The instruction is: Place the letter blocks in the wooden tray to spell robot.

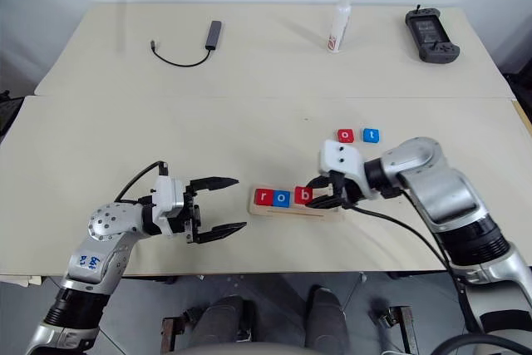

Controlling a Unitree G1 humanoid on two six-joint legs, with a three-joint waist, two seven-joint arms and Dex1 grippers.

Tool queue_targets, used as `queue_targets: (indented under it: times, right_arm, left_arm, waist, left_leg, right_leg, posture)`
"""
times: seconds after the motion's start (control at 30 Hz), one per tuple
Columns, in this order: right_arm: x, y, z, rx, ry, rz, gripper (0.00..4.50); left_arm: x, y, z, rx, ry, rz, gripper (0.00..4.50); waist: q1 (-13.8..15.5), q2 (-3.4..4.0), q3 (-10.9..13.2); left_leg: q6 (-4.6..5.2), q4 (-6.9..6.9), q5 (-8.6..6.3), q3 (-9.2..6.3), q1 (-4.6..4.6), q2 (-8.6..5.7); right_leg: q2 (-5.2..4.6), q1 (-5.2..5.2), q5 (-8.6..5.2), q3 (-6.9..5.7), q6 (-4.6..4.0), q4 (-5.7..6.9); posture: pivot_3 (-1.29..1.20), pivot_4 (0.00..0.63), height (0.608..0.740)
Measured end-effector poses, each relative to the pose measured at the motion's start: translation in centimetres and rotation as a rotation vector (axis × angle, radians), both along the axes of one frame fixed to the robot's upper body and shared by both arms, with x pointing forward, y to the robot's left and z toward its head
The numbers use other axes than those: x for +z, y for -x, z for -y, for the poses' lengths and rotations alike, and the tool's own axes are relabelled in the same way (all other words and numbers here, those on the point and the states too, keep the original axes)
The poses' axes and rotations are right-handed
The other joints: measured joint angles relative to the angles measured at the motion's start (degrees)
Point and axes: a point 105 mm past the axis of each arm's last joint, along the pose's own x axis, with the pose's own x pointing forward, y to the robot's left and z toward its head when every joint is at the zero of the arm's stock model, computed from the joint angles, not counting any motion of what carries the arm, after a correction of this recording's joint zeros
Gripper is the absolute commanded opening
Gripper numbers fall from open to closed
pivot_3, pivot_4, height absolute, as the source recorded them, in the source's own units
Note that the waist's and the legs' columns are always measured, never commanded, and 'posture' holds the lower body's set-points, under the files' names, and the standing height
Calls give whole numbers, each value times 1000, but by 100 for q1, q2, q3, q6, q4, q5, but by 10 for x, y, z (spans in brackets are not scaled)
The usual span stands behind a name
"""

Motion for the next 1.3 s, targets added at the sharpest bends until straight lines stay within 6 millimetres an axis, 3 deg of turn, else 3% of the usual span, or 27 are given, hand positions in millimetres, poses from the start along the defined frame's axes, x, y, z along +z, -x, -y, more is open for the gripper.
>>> queue_targets:
  times: [0.17,0.47,0.73,0.83,1.17,1.2,1.3]
  right_arm:
    - [-6,-4,-6,-17,-1,4,1462]
    - [-9,-3,-4,-27,15,-13,4478]
    - [9,3,-3,-14,2,41,4478]
    - [11,10,-10,1,-24,35,3873]
    - [-4,12,-30,-7,-50,25,281]
    - [-7,14,-31,0,-46,19,20]
    - [-12,15,-32,10,-29,19,20]
  left_arm:
    - [-1,0,-1,9,0,-4,4500]
    - [0,-2,-1,28,6,1,4500]
    - [0,-1,2,21,14,-2,4500]
    - [0,-1,2,19,16,0,4500]
    - [1,-2,2,15,12,2,4500]
    - [1,-2,2,14,11,2,4500]
    - [2,-2,3,9,9,6,4500]
  waist:
    - [-3,0,0]
    - [-2,0,0]
    - [-4,0,0]
    - [-2,0,0]
    - [-1,0,0]
    - [-1,0,0]
    - [-7,0,0]
  left_leg:
    - [0,0,0,0,1,0]
    - [0,0,0,0,1,0]
    - [0,-1,0,0,1,1]
    - [0,0,0,-1,1,1]
    - [0,-1,0,-1,1,0]
    - [0,-1,0,-1,0,0]
    - [0,-1,0,0,1,0]
  right_leg:
    - [0,0,0,-1,0,1]
    - [0,0,0,-1,0,1]
    - [0,0,0,0,0,0]
    - [0,1,0,0,0,0]
    - [0,0,0,0,0,0]
    - [0,0,0,0,0,0]
    - [0,0,0,0,0,1]
  posture:
    - [0,150,740]
    - [0,150,740]
    - [0,150,740]
    - [0,150,740]
    - [0,150,740]
    - [0,150,740]
    - [0,150,740]
